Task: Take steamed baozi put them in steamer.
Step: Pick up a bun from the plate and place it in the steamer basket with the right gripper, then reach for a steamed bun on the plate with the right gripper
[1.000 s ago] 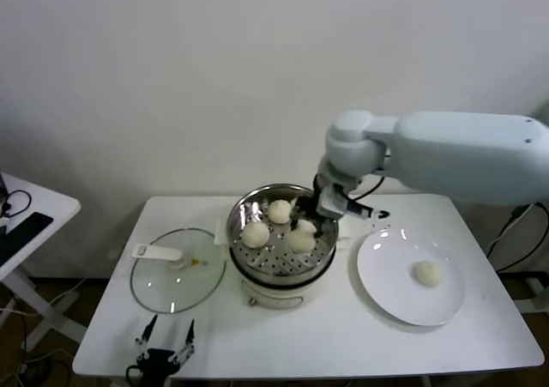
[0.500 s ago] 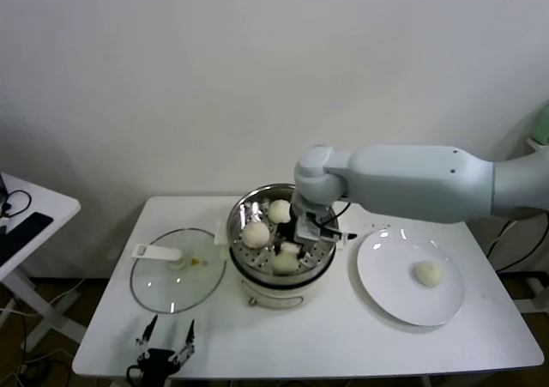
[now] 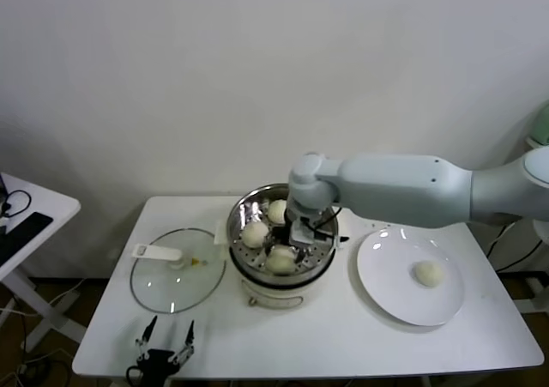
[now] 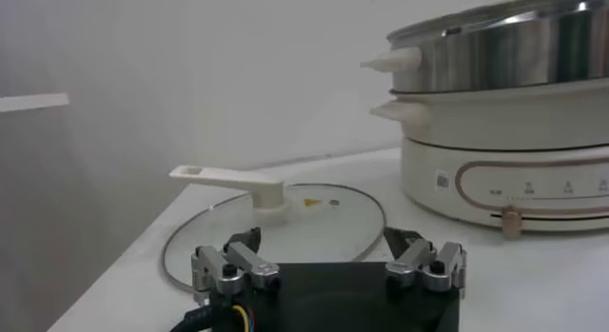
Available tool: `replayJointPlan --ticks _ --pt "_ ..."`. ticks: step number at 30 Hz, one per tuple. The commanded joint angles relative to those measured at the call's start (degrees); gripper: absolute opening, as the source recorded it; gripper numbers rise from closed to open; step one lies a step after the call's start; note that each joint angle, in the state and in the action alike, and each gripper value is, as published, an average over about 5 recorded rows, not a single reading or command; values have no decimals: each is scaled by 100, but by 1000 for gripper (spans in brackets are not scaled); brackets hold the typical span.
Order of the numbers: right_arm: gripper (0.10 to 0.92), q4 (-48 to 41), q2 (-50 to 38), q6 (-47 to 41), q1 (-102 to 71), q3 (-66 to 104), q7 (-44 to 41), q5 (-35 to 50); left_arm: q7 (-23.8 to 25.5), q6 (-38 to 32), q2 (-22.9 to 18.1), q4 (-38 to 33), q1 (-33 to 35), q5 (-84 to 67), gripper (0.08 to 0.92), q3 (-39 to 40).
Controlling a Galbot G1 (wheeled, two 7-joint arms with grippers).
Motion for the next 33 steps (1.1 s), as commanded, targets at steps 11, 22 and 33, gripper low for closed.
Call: replayJointPlan --ticks 11,22,33 --pt "823 -318 -1393 -813 2563 -1807 -952 3018 5 -31 5 90 -28 13 823 55" --pt "823 -422 -3158 -2261 1887 -2247 -889 2644 1 -54 22 95 -51 -64 823 51" --pt "823 -1414 -3736 -2466 -666 -95 -629 1223 1 -75 9 64 -21 -145 823 17"
